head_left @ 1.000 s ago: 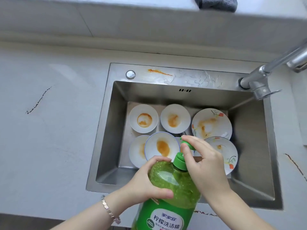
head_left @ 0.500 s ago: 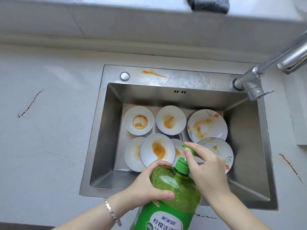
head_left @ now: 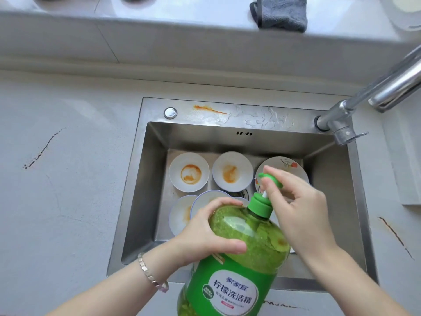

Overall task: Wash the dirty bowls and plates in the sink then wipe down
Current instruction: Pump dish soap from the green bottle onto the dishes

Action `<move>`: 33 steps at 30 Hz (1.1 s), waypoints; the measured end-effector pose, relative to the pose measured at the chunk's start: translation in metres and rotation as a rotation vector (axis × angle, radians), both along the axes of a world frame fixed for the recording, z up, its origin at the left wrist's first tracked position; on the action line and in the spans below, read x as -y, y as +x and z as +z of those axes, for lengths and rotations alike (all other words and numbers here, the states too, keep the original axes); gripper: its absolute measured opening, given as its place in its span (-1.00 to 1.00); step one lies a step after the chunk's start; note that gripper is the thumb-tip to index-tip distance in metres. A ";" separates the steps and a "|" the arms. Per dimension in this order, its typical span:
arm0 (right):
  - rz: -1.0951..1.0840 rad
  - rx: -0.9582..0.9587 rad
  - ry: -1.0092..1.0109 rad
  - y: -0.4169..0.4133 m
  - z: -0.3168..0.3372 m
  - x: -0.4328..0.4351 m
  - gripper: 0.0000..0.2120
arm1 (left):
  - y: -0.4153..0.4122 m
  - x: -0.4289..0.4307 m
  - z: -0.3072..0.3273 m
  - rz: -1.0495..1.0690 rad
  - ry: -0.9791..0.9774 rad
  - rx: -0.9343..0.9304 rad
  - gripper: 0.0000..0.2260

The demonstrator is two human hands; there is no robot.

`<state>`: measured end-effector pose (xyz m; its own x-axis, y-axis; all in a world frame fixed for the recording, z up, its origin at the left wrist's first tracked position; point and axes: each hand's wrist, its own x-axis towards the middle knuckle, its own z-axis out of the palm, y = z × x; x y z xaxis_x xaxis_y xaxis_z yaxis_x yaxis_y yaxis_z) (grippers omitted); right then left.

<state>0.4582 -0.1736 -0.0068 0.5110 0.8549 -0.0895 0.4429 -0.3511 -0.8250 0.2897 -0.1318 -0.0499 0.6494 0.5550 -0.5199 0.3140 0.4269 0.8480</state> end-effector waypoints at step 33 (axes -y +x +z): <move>-0.130 0.165 -0.034 0.010 -0.073 -0.048 -0.83 | 0.042 -0.042 -0.069 0.117 -0.063 -0.010 -0.34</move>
<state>0.4683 -0.1255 -0.0802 0.6267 0.7790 -0.0232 0.5203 -0.4403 -0.7317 0.3320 -0.0895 -0.1189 0.5770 0.5928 -0.5618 0.2673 0.5129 0.8158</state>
